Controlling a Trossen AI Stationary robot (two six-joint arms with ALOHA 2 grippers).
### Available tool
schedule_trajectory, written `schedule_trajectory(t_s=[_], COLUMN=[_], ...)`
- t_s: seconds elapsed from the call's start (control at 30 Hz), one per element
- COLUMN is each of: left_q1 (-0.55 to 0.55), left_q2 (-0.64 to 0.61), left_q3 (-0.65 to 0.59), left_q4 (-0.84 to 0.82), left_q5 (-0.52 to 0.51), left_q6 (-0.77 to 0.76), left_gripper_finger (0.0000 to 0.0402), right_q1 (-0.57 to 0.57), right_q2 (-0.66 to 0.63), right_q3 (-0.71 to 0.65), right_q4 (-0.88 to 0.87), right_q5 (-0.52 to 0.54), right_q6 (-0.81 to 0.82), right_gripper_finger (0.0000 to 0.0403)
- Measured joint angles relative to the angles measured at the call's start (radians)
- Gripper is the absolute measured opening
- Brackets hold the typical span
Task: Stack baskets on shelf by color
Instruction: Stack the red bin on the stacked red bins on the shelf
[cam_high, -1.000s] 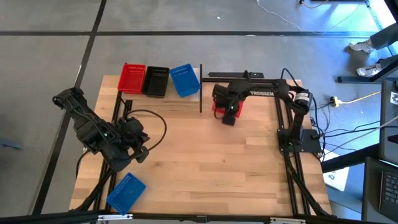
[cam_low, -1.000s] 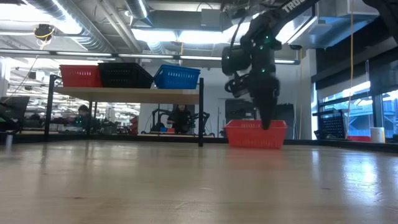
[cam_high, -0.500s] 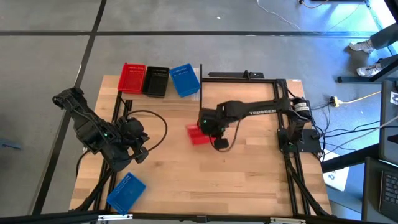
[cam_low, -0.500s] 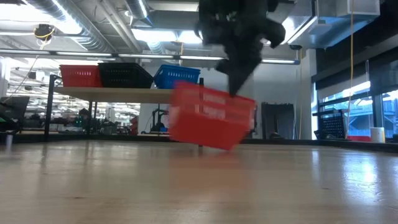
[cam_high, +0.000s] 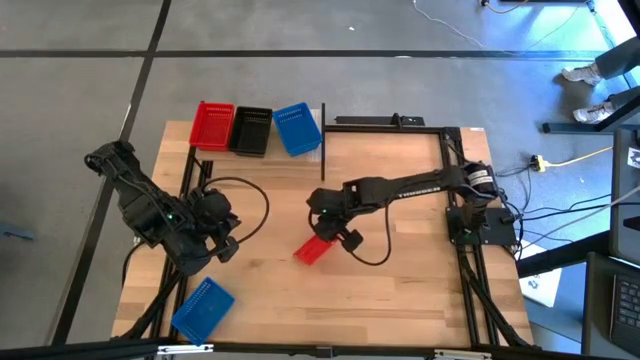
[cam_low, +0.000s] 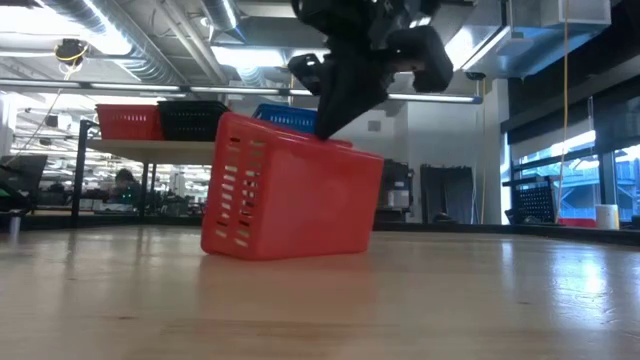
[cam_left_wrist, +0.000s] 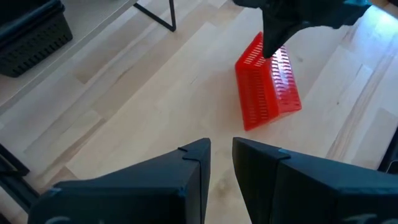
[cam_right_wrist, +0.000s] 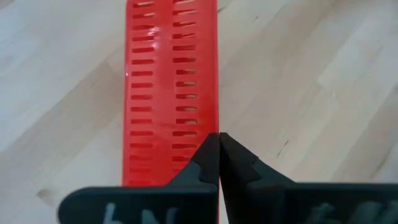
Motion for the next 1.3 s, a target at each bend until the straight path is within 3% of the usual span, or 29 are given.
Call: schedule_trajectory(t_s=[0.73, 1.07, 1.3], left_q1=[0.0, 0.0, 0.0], left_q2=[0.0, 0.0, 0.0], left_q3=[0.0, 0.0, 0.0], left_q4=[0.0, -0.001, -0.001], left_q5=[0.001, 0.03, 0.03], left_q6=[0.001, 0.001, 0.002], left_gripper_finger=[0.0059, 0.0059, 0.0059], right_q1=[0.004, 0.019, 0.045], right_q2=[0.024, 0.024, 0.024], right_q3=[0.002, 0.001, 0.001], right_q4=[0.021, 0.021, -0.022], right_q5=[-0.001, 0.029, 0.028], right_q6=[0.033, 0.036, 0.034], right_gripper_finger=[0.0003, 0.0084, 0.0088])
